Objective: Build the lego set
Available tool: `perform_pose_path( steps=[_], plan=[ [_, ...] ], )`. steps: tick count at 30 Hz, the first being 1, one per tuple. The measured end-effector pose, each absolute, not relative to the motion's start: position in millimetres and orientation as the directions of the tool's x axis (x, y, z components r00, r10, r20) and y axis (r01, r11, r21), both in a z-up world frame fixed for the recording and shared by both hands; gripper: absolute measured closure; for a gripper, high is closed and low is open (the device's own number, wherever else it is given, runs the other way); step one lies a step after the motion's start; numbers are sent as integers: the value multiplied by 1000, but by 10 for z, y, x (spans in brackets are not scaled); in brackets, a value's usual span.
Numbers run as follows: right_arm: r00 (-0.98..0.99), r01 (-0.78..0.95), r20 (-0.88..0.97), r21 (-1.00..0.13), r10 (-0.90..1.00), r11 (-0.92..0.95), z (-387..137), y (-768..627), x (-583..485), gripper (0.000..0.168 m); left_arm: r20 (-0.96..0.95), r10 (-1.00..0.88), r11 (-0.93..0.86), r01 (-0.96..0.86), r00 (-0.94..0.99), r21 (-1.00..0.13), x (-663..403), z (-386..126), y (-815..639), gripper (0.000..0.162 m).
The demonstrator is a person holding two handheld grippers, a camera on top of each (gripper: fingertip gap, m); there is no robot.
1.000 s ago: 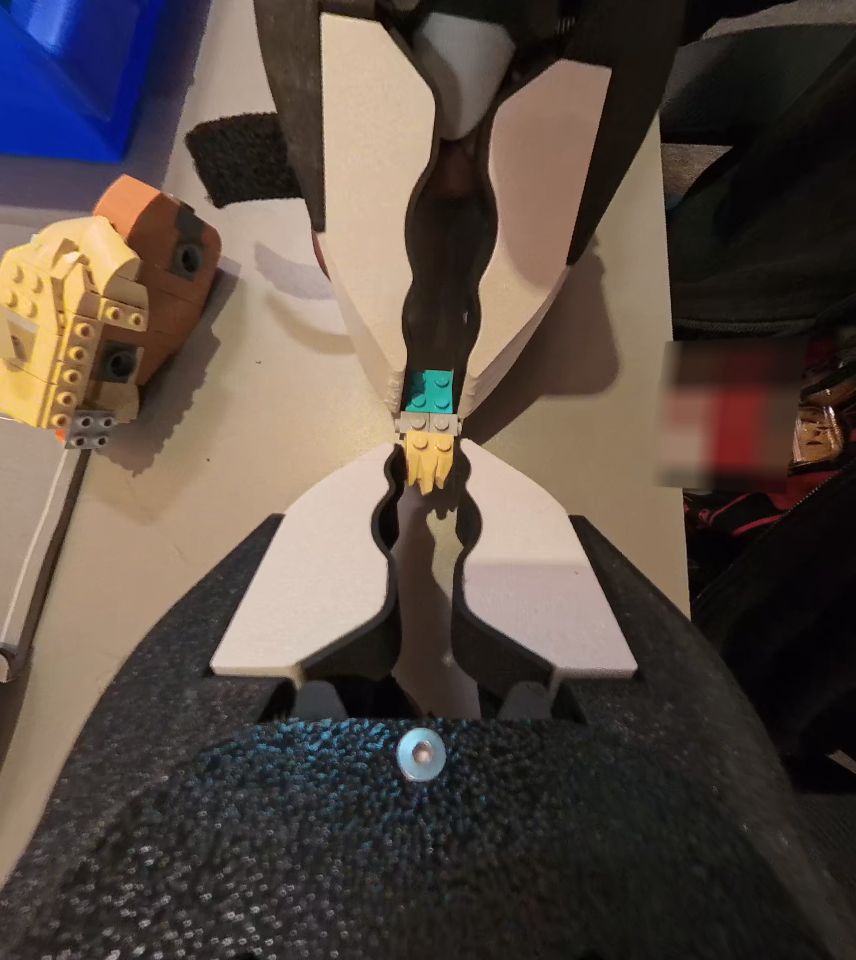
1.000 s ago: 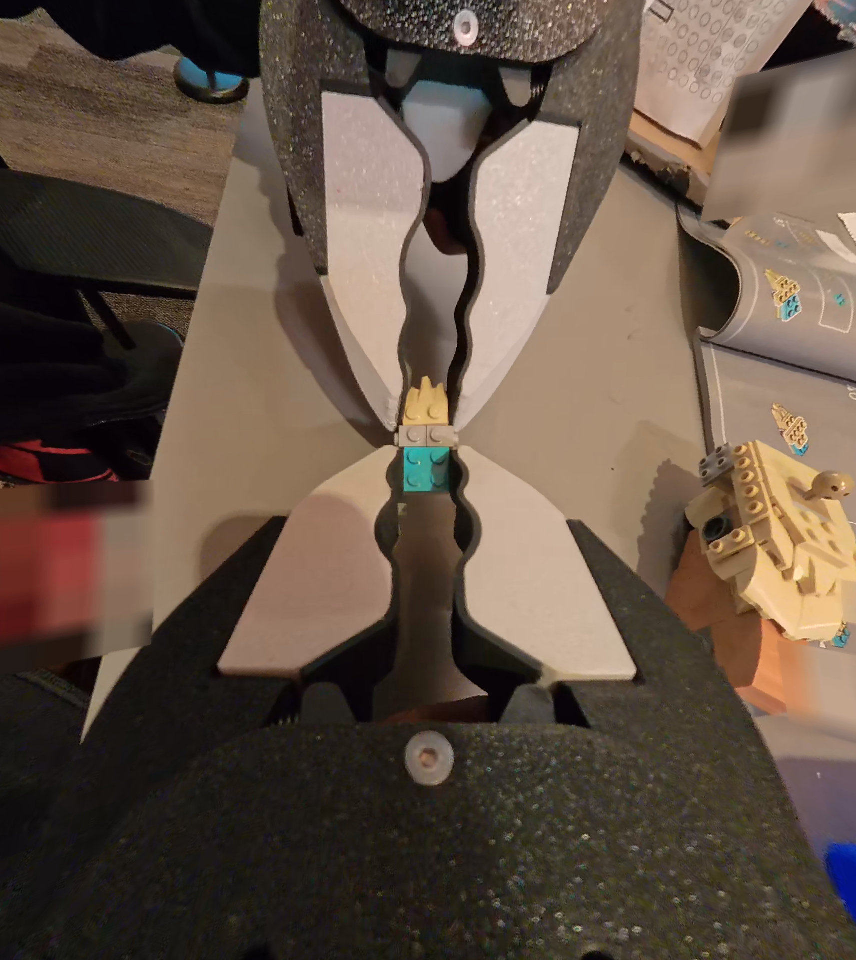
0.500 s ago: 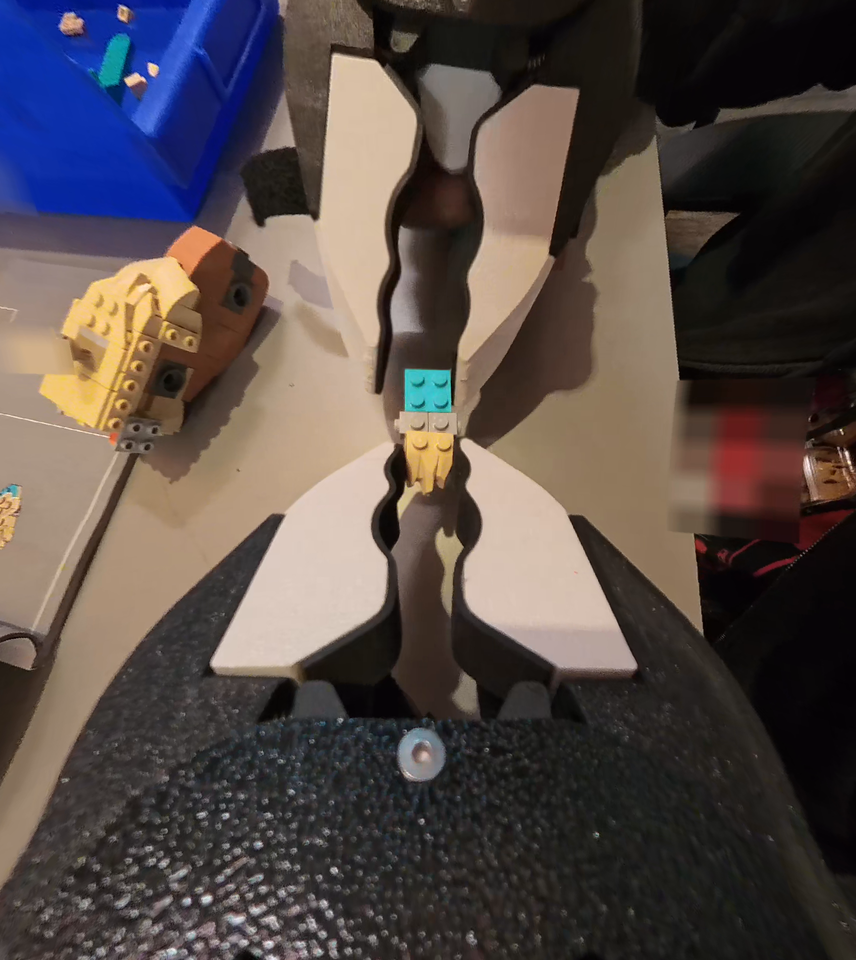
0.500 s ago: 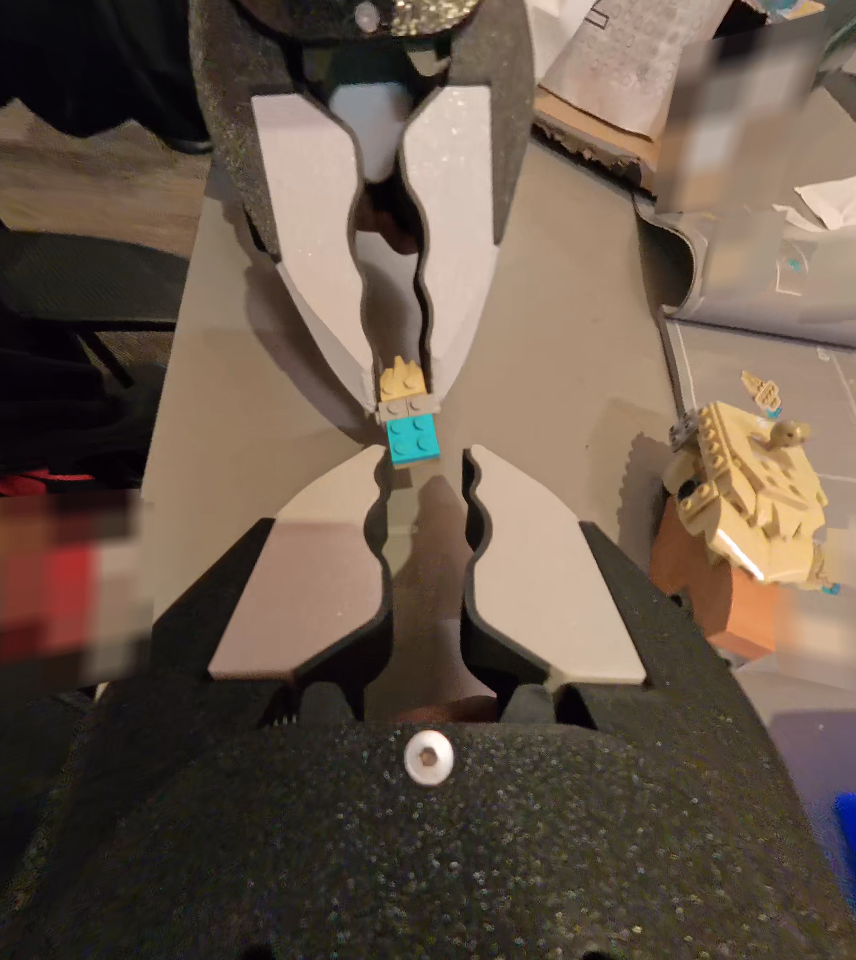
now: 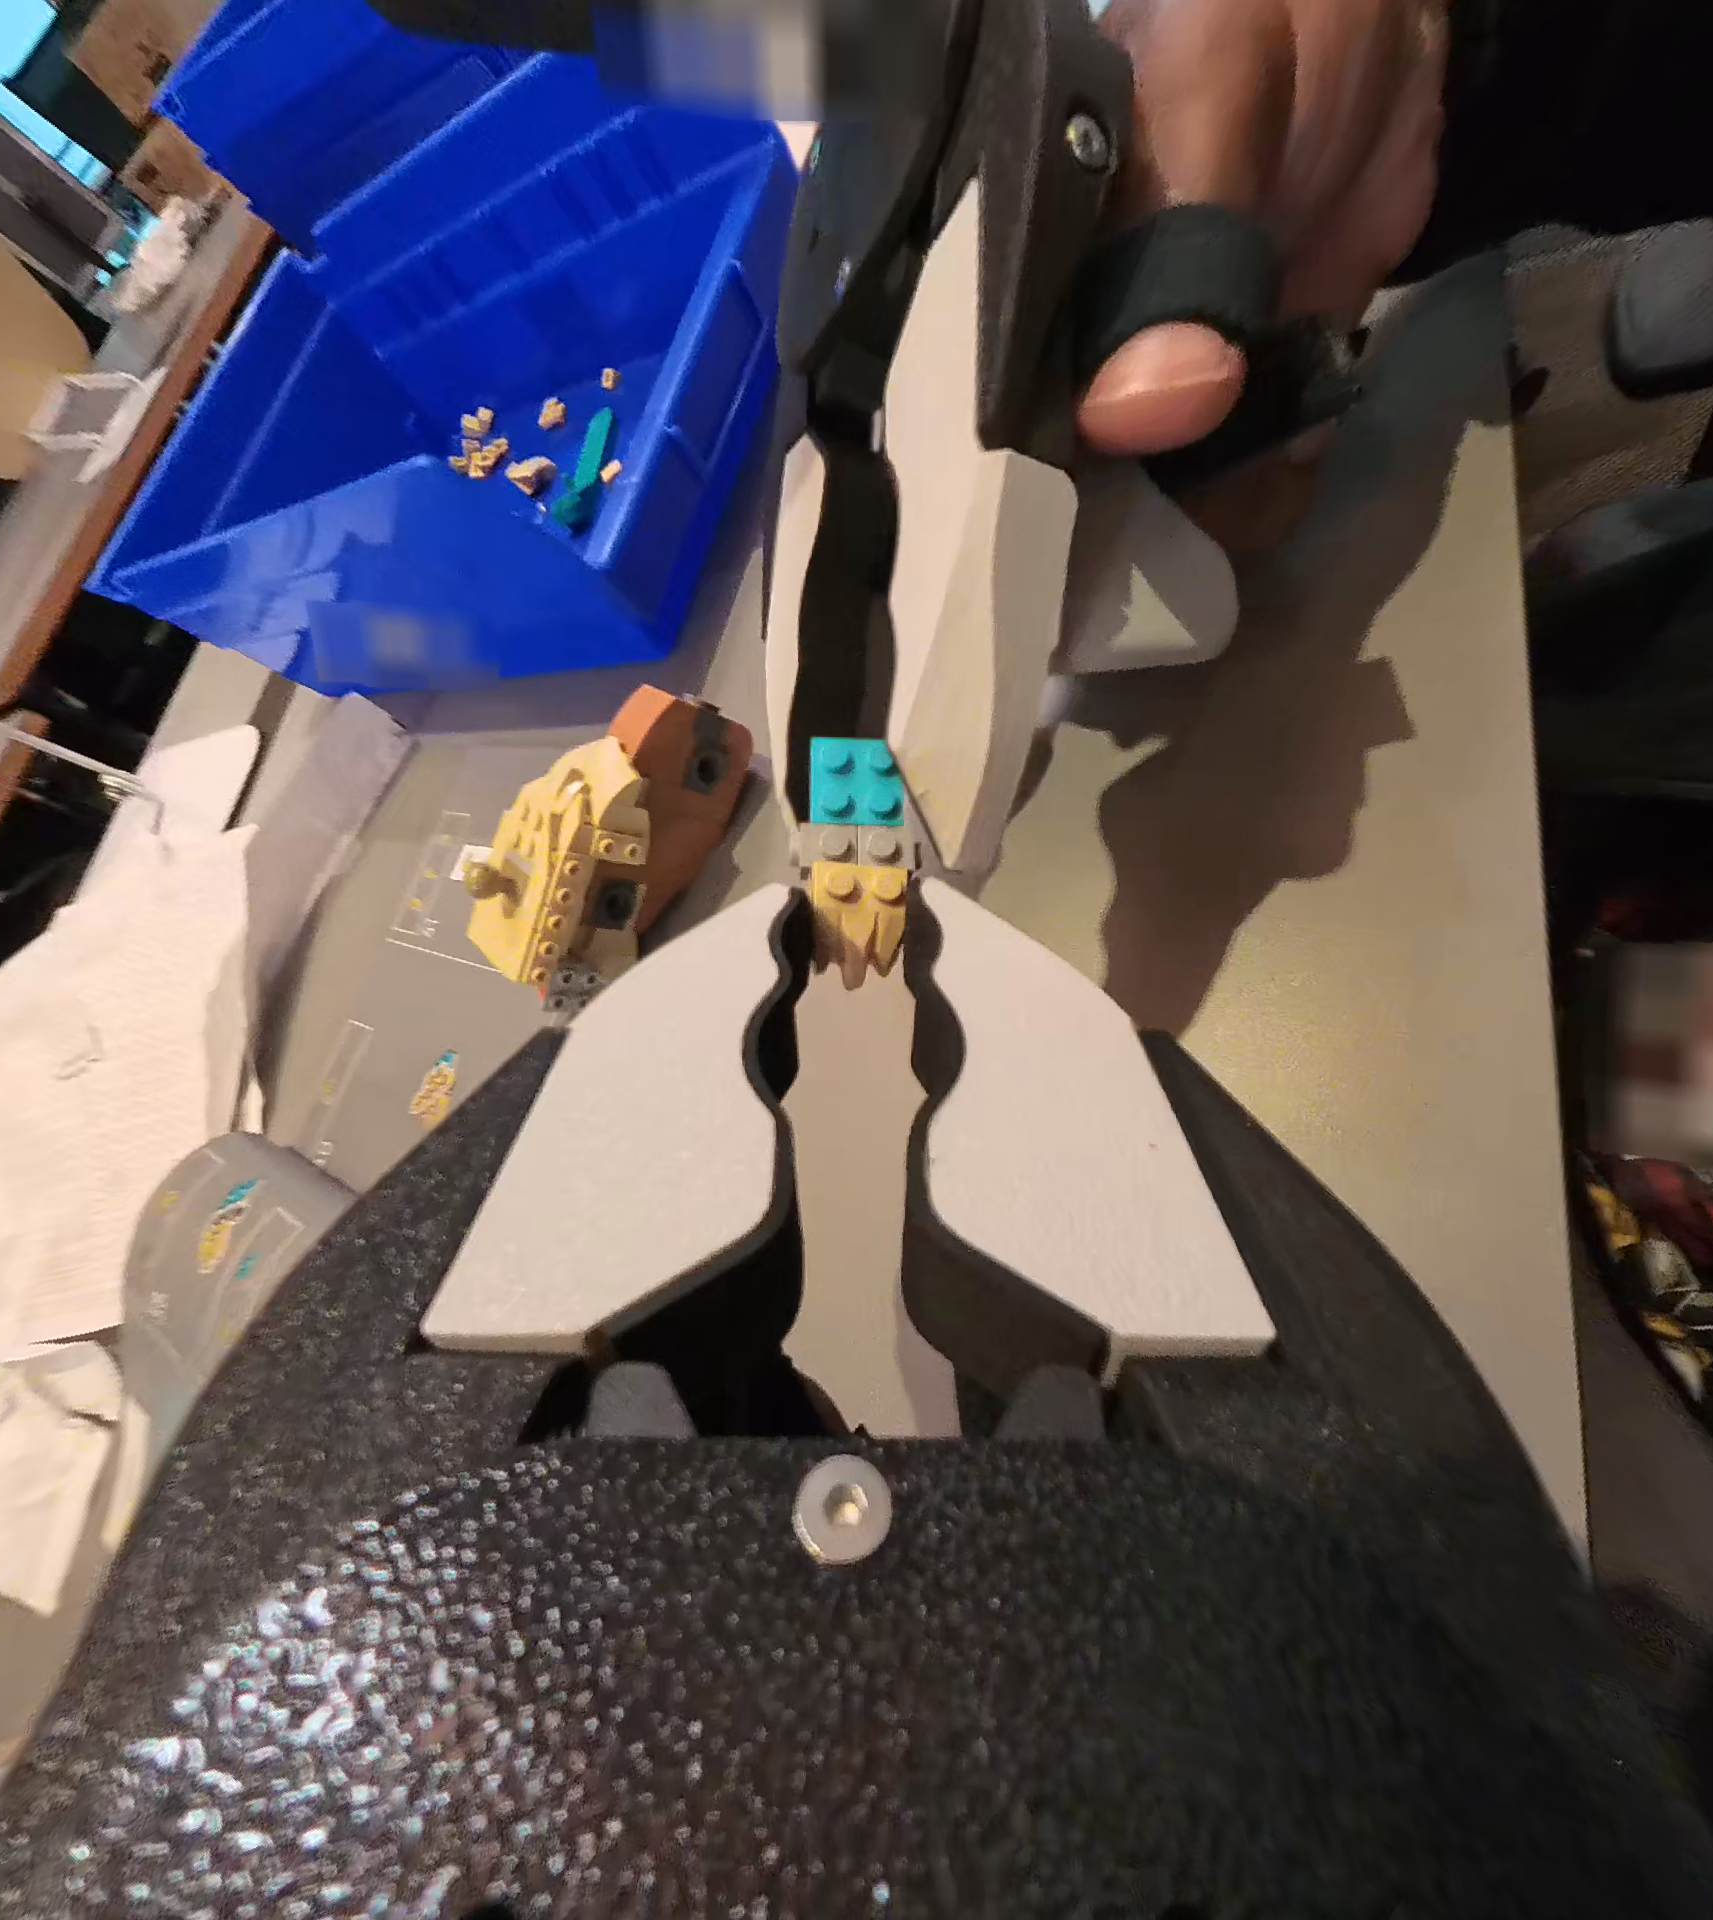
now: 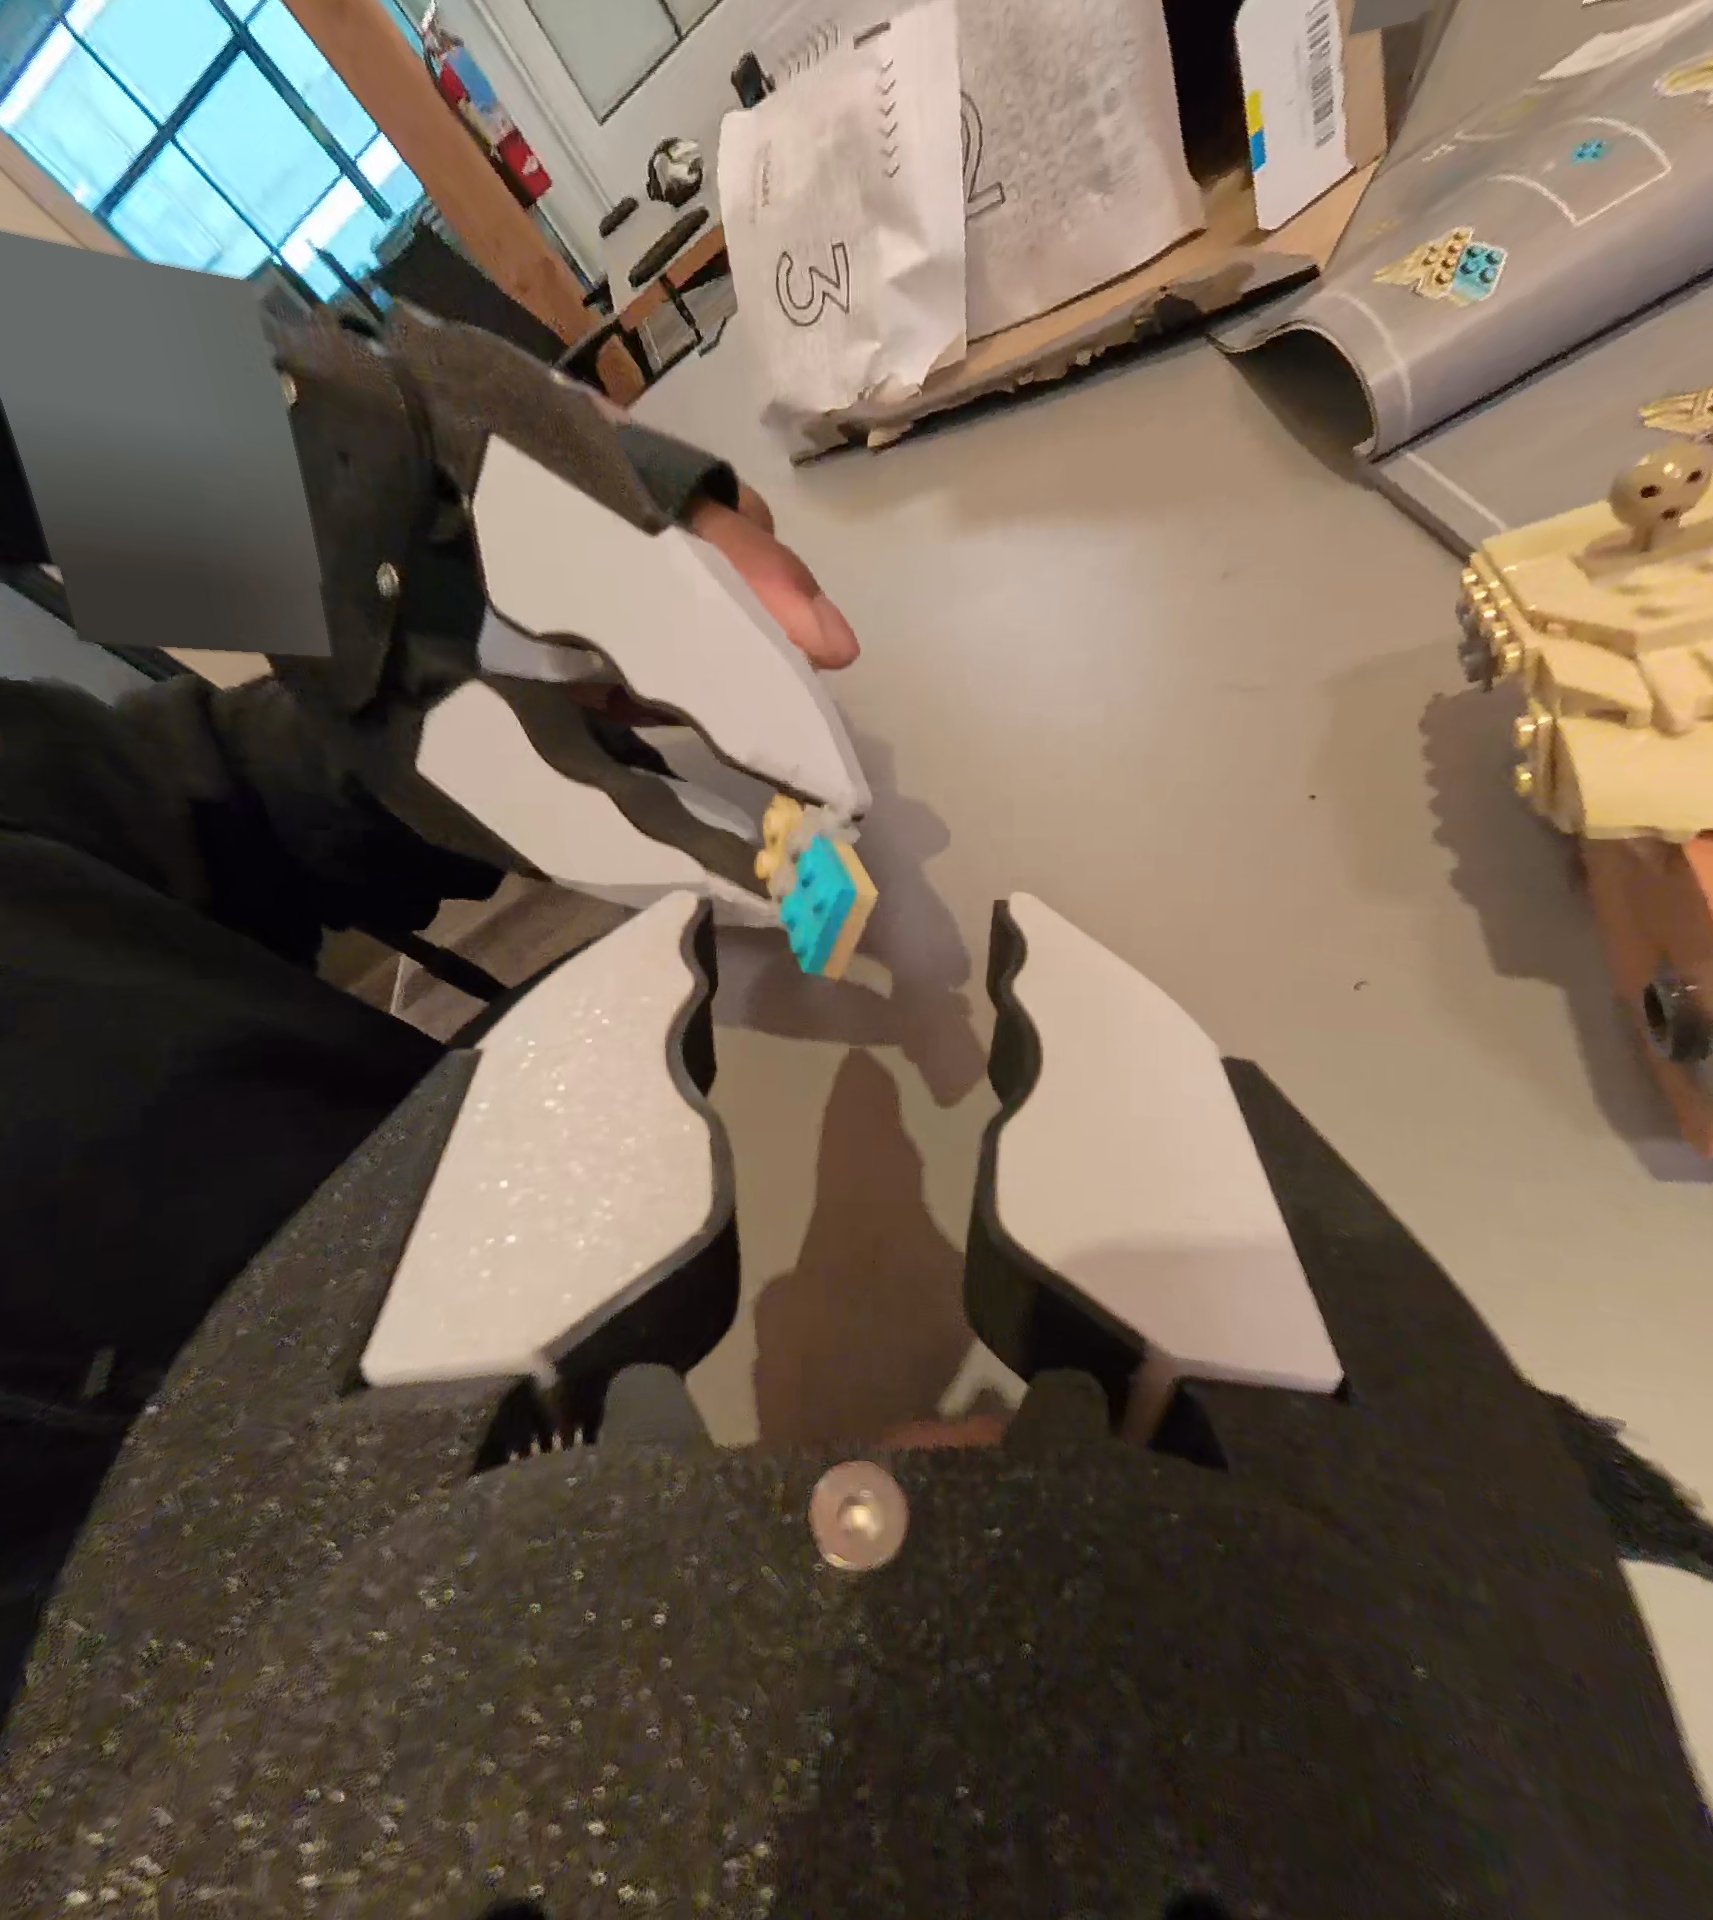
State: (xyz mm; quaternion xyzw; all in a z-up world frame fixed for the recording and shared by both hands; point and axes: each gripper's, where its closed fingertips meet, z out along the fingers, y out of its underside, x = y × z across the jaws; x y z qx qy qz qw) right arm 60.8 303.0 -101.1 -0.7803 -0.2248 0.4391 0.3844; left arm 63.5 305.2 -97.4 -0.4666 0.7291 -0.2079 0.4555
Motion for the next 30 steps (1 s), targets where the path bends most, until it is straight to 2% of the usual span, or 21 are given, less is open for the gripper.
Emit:
perform_pose_path(
  steps=[8,18,30],
  plan=[
    [547,-33,-490,-823,679,-567,-889,3045,587,133,-611,-782,577,-505,-118,-641,638,-932,3070,145],
    [532,-56,-491,-833,690,-551,-853,3020,592,138,-712,-693,656,-504,-108,-562,652,-893,3076,145],
    [523,-45,-484,-838,702,-544,-839,3000,603,143,-753,-647,711,-454,-122,-537,690,-873,3011,145]
  ],
)
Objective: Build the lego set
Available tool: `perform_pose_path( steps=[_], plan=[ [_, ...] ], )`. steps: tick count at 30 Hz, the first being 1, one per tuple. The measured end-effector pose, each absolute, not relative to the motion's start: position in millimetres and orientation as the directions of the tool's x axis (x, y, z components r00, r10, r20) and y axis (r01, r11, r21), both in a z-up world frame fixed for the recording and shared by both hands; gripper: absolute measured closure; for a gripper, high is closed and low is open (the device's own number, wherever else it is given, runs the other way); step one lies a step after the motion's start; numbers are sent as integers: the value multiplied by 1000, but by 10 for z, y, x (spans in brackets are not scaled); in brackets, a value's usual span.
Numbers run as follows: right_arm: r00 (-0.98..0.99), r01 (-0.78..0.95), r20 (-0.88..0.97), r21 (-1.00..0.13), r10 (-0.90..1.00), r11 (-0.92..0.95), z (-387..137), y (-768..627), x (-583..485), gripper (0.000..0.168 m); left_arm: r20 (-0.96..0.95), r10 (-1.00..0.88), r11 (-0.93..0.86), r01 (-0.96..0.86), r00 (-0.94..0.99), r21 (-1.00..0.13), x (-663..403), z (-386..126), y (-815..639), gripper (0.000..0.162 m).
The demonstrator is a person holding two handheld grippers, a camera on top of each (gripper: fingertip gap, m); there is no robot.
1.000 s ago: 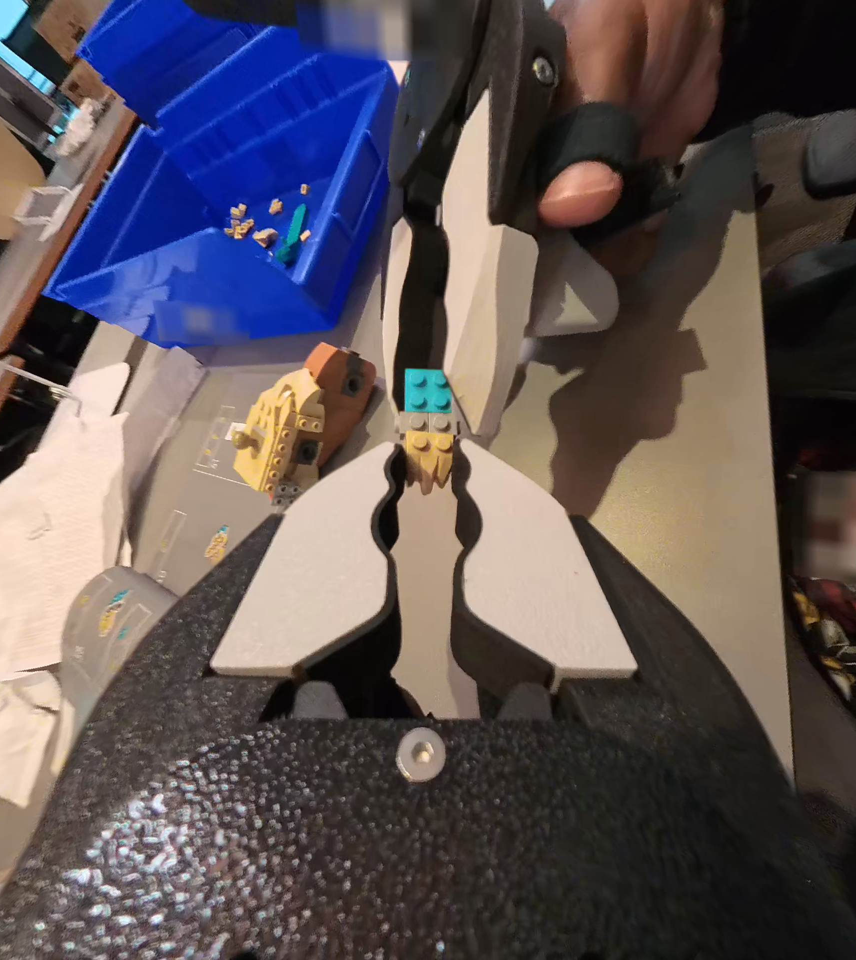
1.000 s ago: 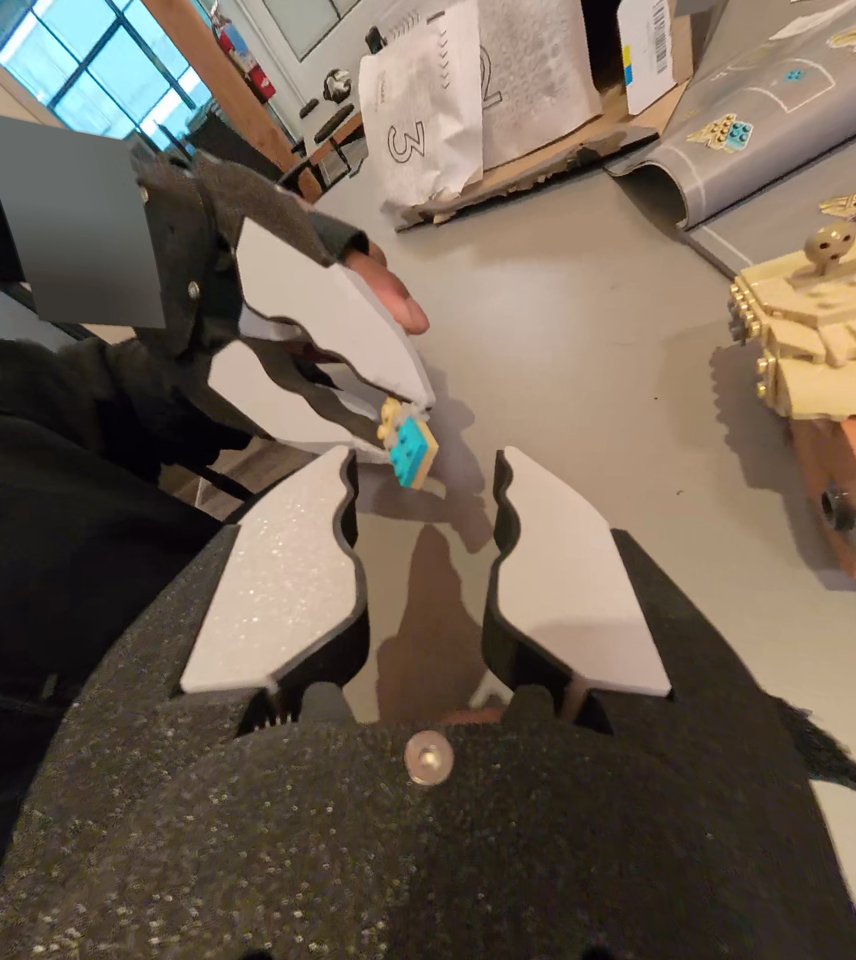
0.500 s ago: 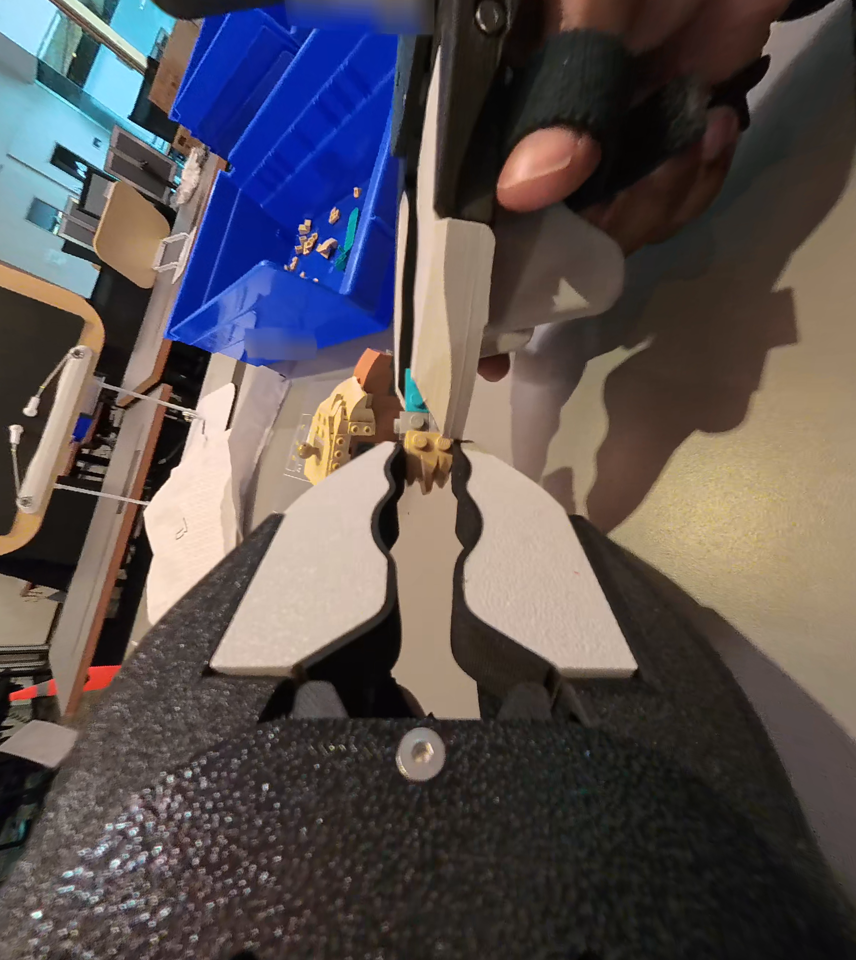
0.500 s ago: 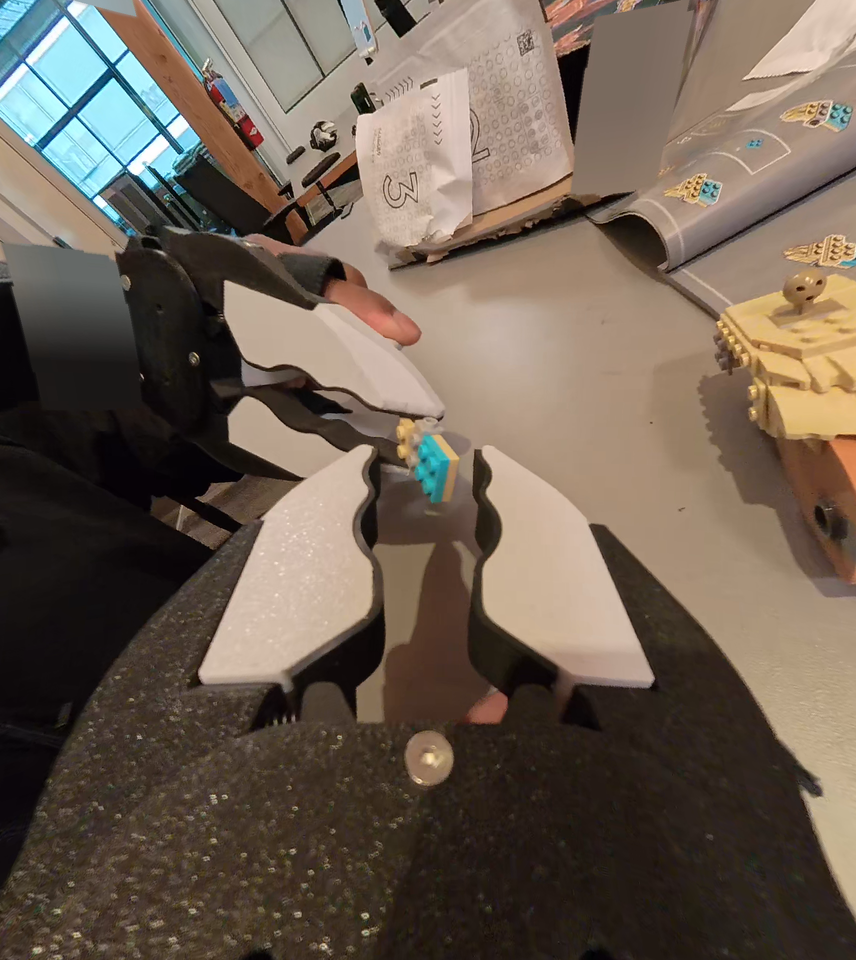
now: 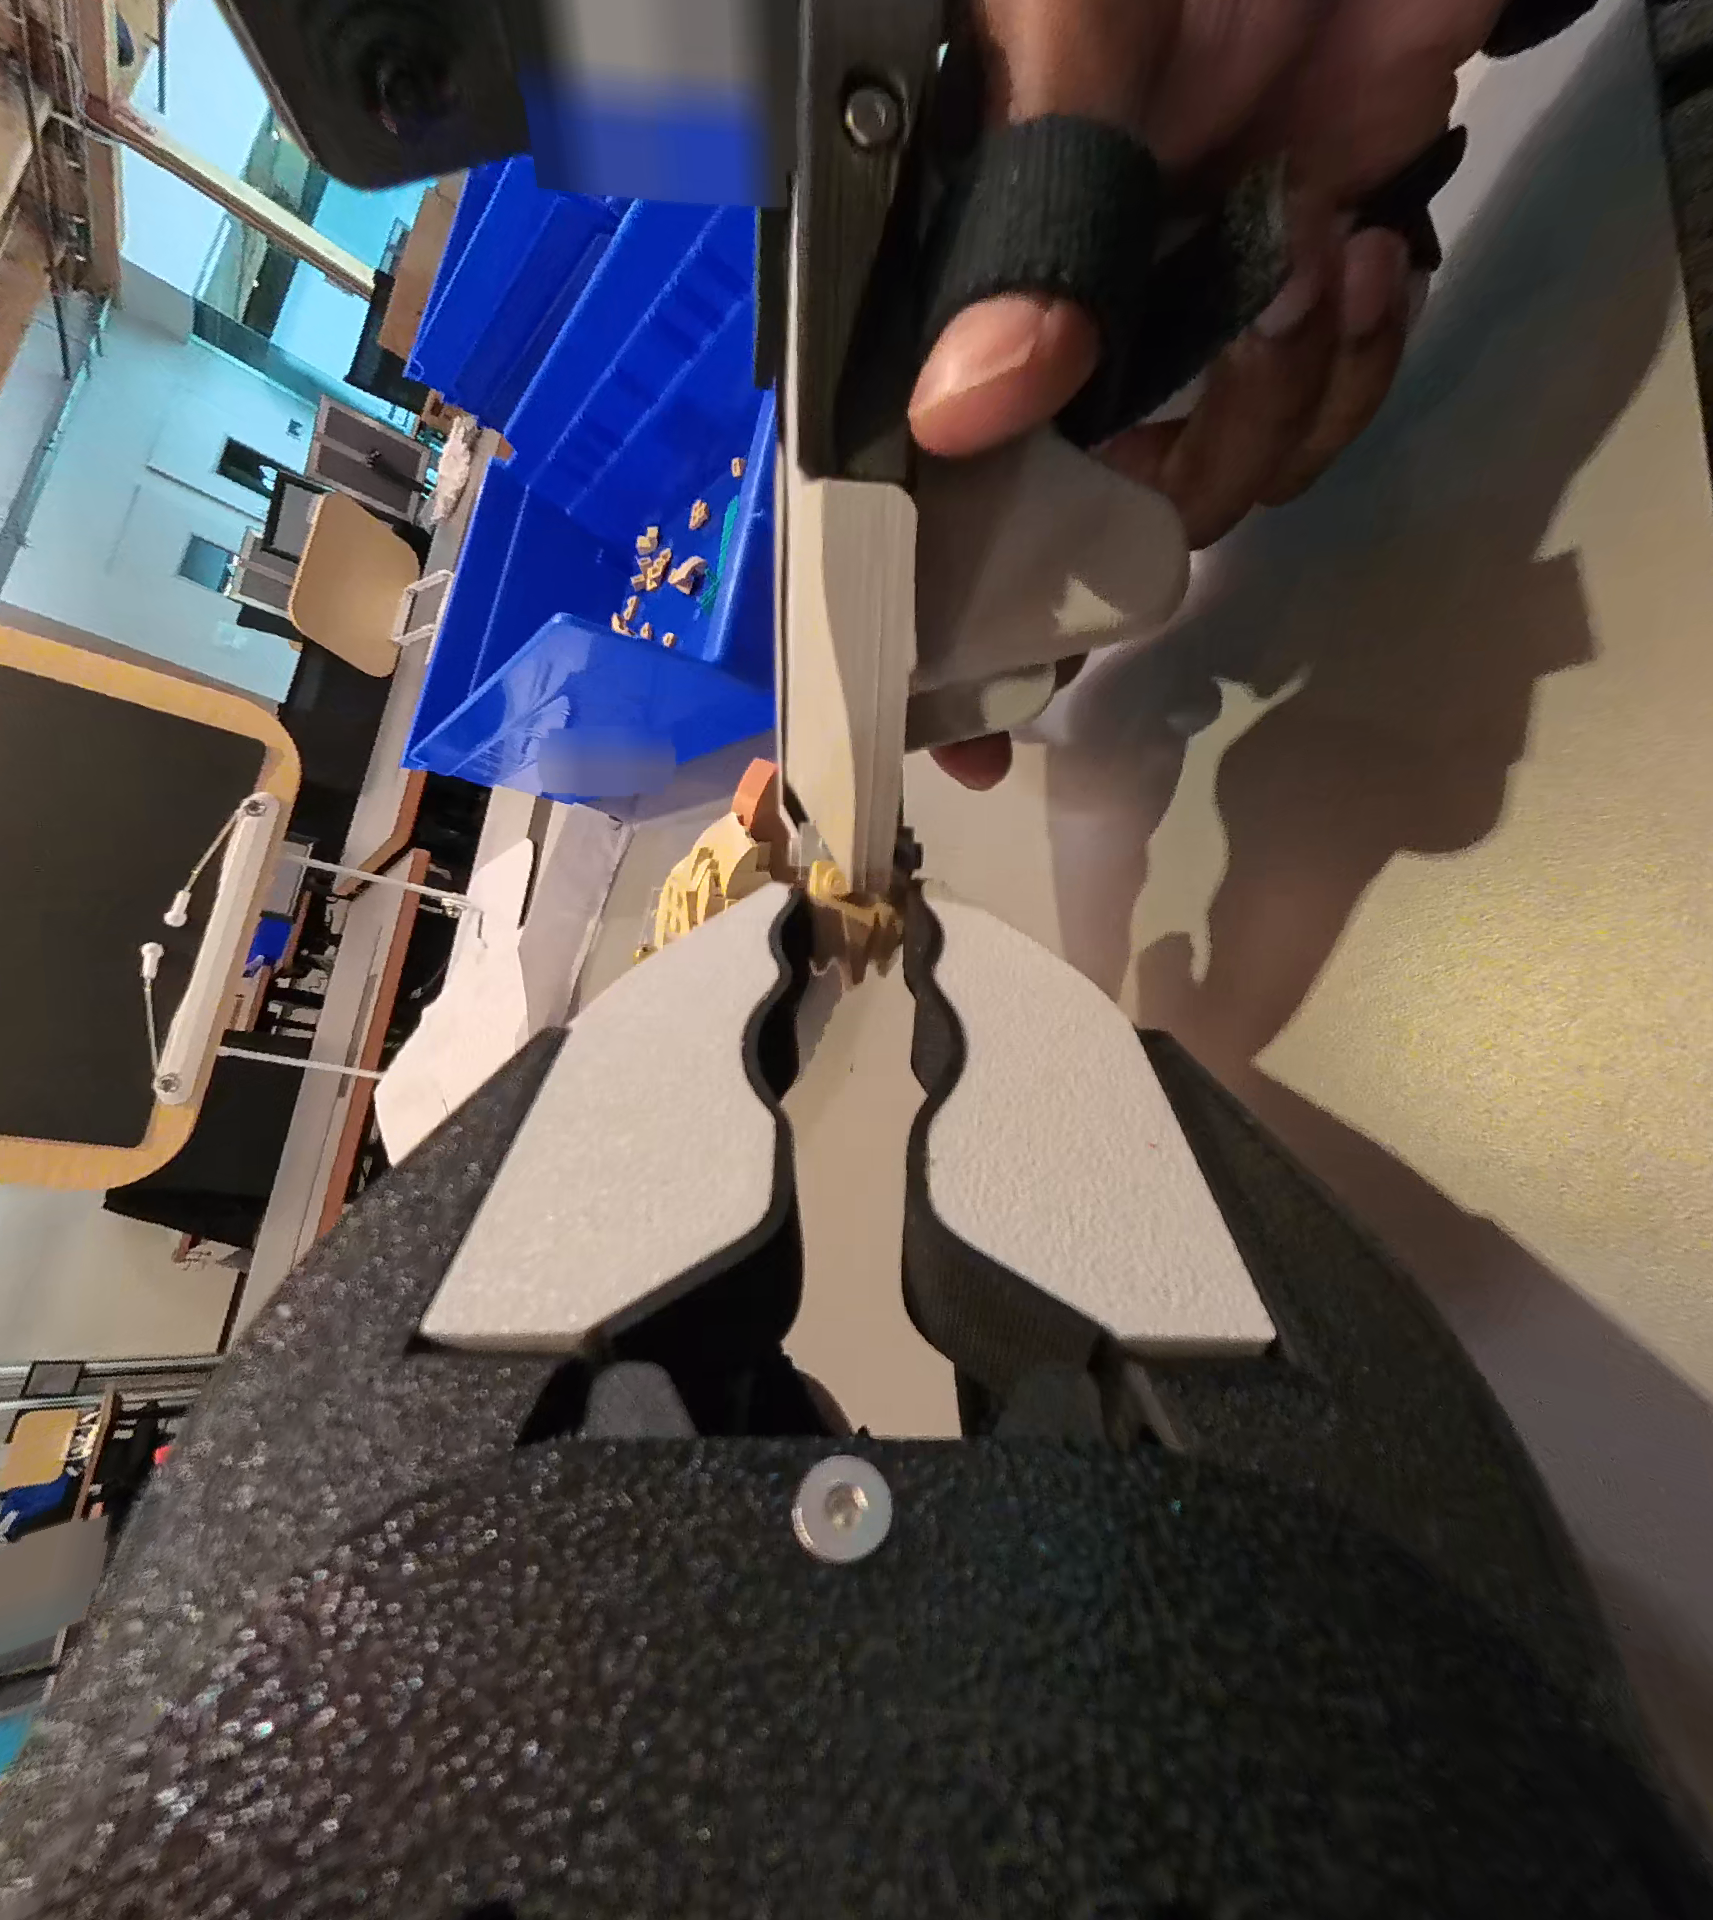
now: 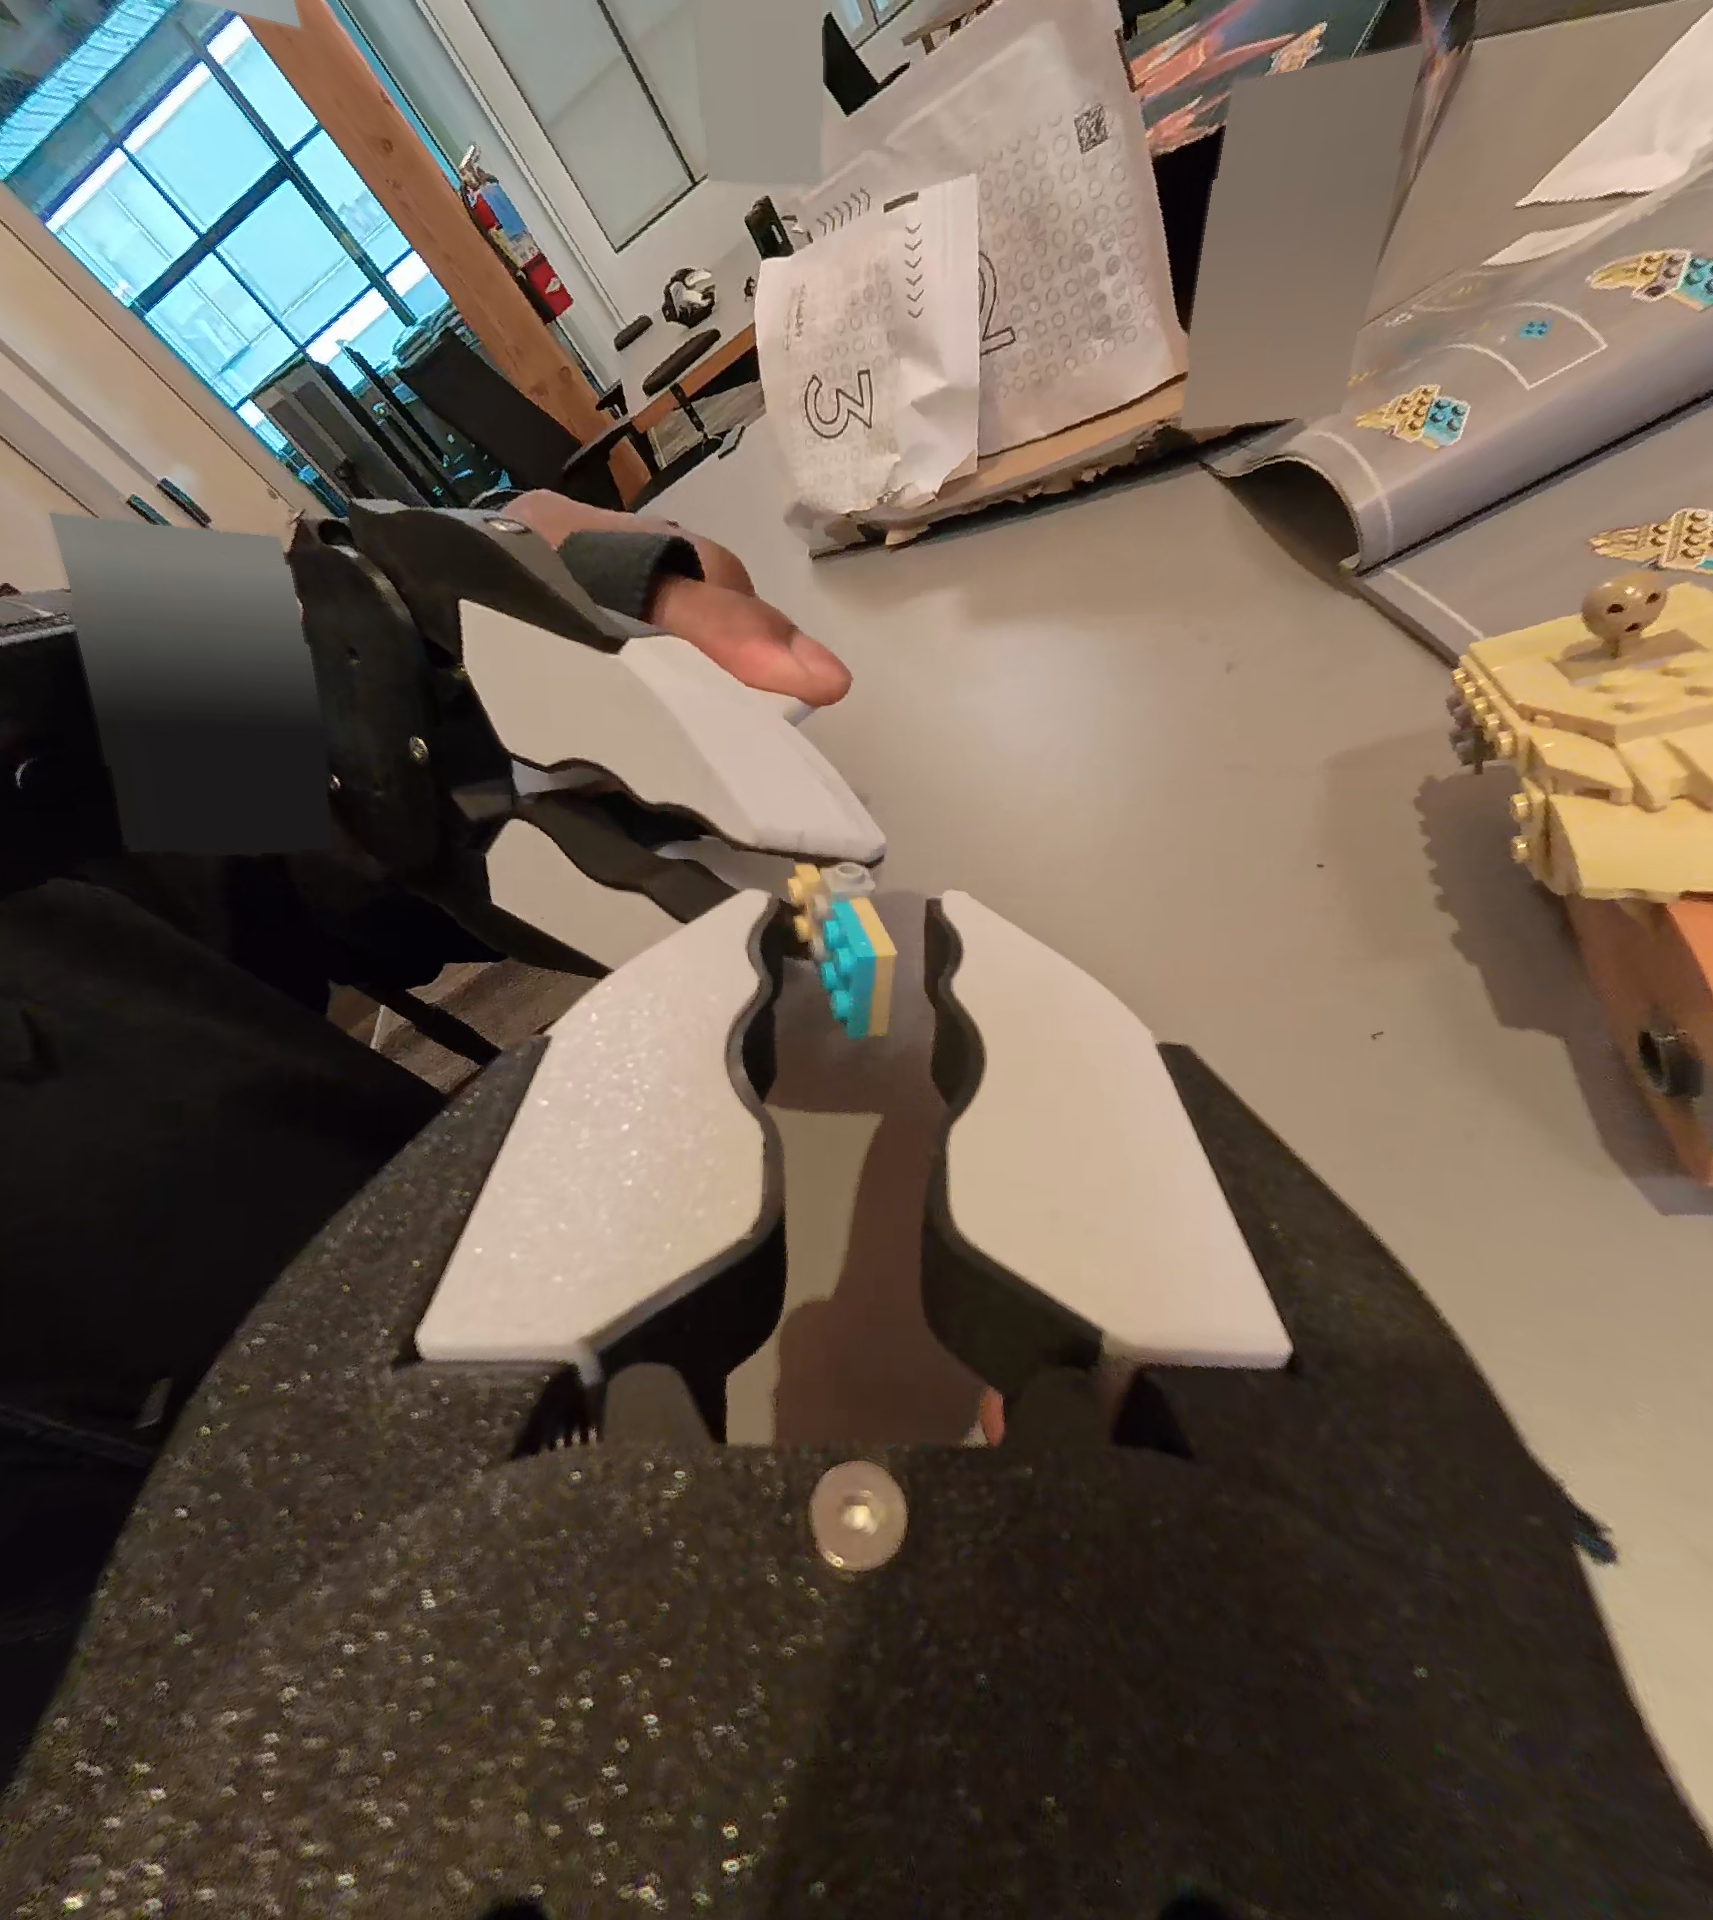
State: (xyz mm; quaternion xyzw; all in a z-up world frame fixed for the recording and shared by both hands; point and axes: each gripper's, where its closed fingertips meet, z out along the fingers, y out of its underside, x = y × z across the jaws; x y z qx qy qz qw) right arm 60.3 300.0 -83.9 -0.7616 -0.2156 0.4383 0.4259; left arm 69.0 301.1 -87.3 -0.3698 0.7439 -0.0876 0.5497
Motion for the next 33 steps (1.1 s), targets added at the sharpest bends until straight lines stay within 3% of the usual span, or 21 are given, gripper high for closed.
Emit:
perform_pose_path(
  steps=[19,25,30,33],
  plan=[
    [492,-12,-408,-886,769,-463,-865,2919,559,160,-733,-663,711,-435,-152,-553,702,-928,2957,144],
    [454,4,-361,-913,815,-407,-813,2845,540,160,-624,-766,629,-372,-152,-682,660,-853,2909,135],
    [433,-3,-306,-941,848,-338,-758,2810,581,160,-305,-933,349,-278,-190,-895,547,-681,2874,139],
    [429,1,-257,-959,866,-285,-722,2797,593,160,-170,-959,228,-257,-228,-939,533,-637,2842,142]
  ],
)
